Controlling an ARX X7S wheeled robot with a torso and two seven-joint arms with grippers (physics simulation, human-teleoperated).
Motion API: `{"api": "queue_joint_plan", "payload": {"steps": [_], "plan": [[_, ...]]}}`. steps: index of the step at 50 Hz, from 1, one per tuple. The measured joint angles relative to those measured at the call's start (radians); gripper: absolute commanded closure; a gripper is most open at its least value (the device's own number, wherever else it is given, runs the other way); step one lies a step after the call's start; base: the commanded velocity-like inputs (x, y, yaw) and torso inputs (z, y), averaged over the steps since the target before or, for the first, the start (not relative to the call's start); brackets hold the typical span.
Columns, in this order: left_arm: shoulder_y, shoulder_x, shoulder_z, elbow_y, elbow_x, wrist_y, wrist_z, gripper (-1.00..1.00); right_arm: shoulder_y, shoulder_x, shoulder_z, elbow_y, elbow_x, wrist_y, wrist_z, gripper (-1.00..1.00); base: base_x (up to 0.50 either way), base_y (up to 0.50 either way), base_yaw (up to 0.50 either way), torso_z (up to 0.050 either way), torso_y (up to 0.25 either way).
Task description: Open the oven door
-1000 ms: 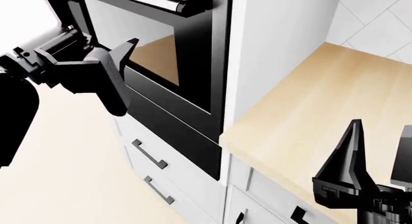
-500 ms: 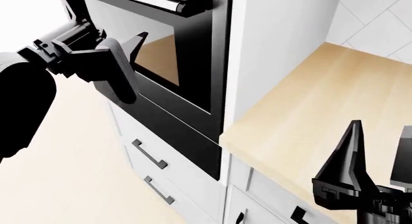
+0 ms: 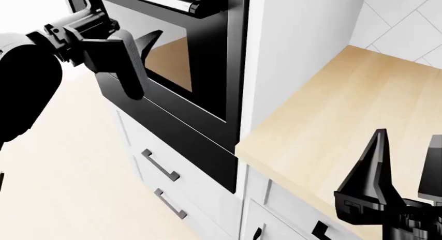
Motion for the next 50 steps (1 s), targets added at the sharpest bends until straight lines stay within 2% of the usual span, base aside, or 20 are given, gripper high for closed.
{"api": "queue_joint_plan", "payload": {"steps": [50], "plan": [[-0.159, 0.112, 0.088, -0.377, -0.001, 0.252, -0.029, -1.00, 0.002, 0.009, -0.010, 0.007, -0.003, -0.010, 0.010, -1.00, 0.00, 0.00, 0.00, 0.000, 0.000]]}}
